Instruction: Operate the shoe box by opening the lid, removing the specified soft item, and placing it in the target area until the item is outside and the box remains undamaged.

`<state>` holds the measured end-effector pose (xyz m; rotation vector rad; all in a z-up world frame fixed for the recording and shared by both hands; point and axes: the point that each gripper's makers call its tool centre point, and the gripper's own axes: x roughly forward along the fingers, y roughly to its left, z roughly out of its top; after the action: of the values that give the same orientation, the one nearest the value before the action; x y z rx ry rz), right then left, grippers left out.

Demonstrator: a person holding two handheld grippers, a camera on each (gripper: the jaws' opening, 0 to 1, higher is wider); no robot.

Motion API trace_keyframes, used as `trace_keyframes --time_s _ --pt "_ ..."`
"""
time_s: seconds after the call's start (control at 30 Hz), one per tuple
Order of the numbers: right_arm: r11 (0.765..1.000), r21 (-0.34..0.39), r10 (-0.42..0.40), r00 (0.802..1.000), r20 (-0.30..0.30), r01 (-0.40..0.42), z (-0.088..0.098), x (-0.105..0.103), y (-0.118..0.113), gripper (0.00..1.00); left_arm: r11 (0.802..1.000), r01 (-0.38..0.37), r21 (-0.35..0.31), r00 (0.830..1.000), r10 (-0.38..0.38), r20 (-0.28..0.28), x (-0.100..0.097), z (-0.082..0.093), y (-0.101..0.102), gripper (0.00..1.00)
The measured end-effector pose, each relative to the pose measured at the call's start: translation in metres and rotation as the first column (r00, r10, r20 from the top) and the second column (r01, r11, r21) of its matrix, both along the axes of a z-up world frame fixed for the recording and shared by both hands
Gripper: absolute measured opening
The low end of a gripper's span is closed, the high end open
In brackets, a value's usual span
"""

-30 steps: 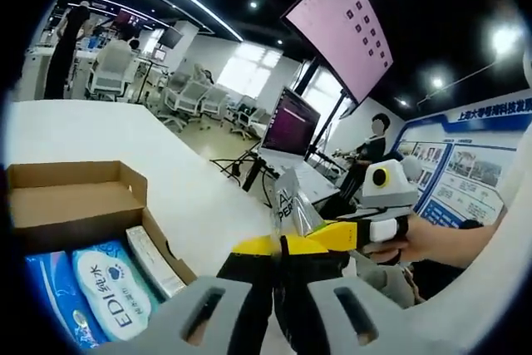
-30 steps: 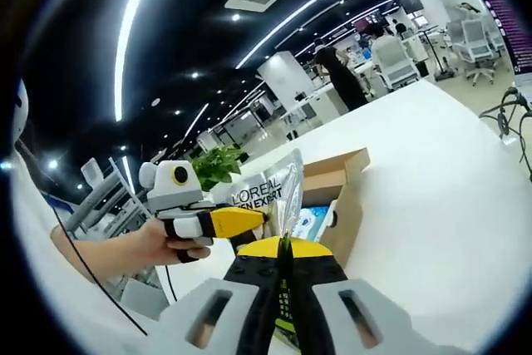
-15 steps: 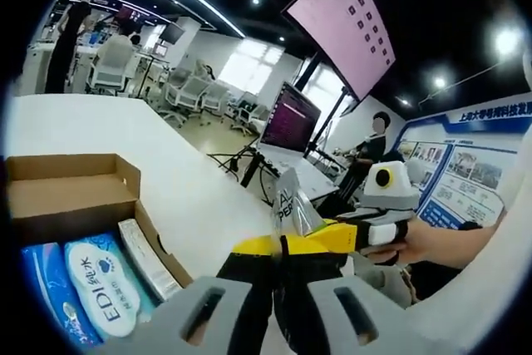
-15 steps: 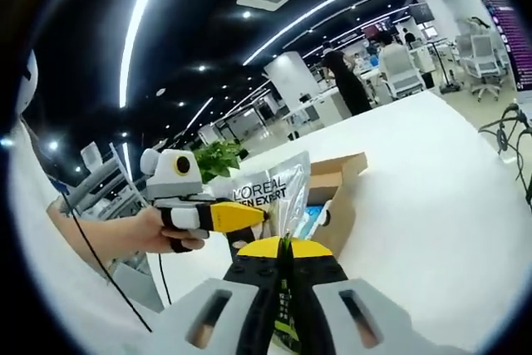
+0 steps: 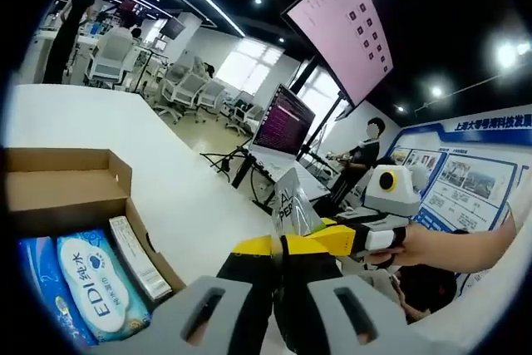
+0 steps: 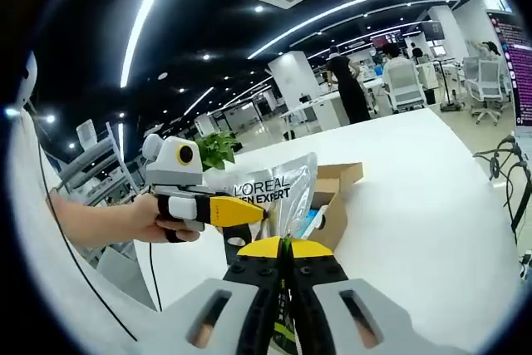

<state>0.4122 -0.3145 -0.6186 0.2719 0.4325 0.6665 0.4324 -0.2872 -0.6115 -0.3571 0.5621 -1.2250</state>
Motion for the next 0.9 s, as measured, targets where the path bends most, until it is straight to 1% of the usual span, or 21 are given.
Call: trace_keyframes --time_s 0.13,0.2,0.33,0.4,0.43,0.47,0.5,0.57,0.63,0.77,0.8,0.9 --pt "1.0 0.015 -0.017 1.0 0.005 0.017 0.006 0.001 -0.001 0.0 1.0 0.015 -0.017 1.0 -0.014 0.004 0.002 0.008 0.0 0.0" --pt "0.999 0.025 -0.03 1.0 0.009 0.029 0.007 0.001 -0.001 0.0 1.0 0.029 -0.013 0.999 -0.028 0.022 0.002 0.009 -0.001 0.0" --pt "0.999 0.035 -0.022 1.0 0.003 0.021 0.004 0.002 -0.005 0.0 1.0 0.025 0.01 0.999 -0.025 0.02 0.002 0.007 -0.006 0.0" --pt "0.999 0.037 -0.011 1.0 -0.003 0.011 0.001 0.005 -0.009 0.0 1.0 0.013 0.029 0.999 -0.014 0.052 0.003 0.004 -0.008 0.0" --pt "0.999 0.028 -0.018 1.0 -0.014 0.018 -0.001 0.007 -0.011 0.0 1.0 0.007 0.031 0.998 -0.009 0.054 0.003 0.003 -0.011 0.0" --pt "1.0 0.017 -0.024 1.0 -0.015 0.024 -0.002 0.009 -0.014 0.0 0.999 -0.012 0.049 0.998 0.009 0.069 0.007 0.0 -0.015 0.0" --pt "1.0 0.003 -0.025 1.0 -0.009 0.025 -0.004 0.01 -0.017 0.0 0.998 -0.021 0.053 0.998 0.018 0.061 0.009 -0.002 -0.02 0.0" --pt "1.0 -0.005 -0.027 1.0 -0.008 0.027 -0.006 0.013 -0.027 0.0 0.997 -0.05 0.058 0.999 0.049 0.019 0.013 -0.004 -0.029 0.0" --pt "1.0 0.005 -0.027 1.0 -0.006 0.027 -0.006 0.016 -0.038 0.0 0.996 -0.058 0.062 0.998 0.056 0.042 0.014 -0.002 -0.037 0.0" --pt "0.999 0.029 -0.013 1.0 -0.023 0.013 -0.01 0.018 -0.059 0.0 0.993 -0.063 0.099 0.997 0.058 0.047 0.017 -0.007 -0.059 0.0" --pt "0.999 0.033 -0.012 1.0 -0.025 0.012 -0.011 0.019 -0.065 0.0 0.992 -0.064 0.105 0.997 0.059 0.05 0.018 -0.007 -0.066 0.0" --pt "0.998 0.061 -0.016 0.999 -0.036 0.018 -0.013 0.02 -0.083 0.0 0.991 -0.065 0.119 0.996 0.058 0.065 0.02 -0.009 -0.08 0.0"
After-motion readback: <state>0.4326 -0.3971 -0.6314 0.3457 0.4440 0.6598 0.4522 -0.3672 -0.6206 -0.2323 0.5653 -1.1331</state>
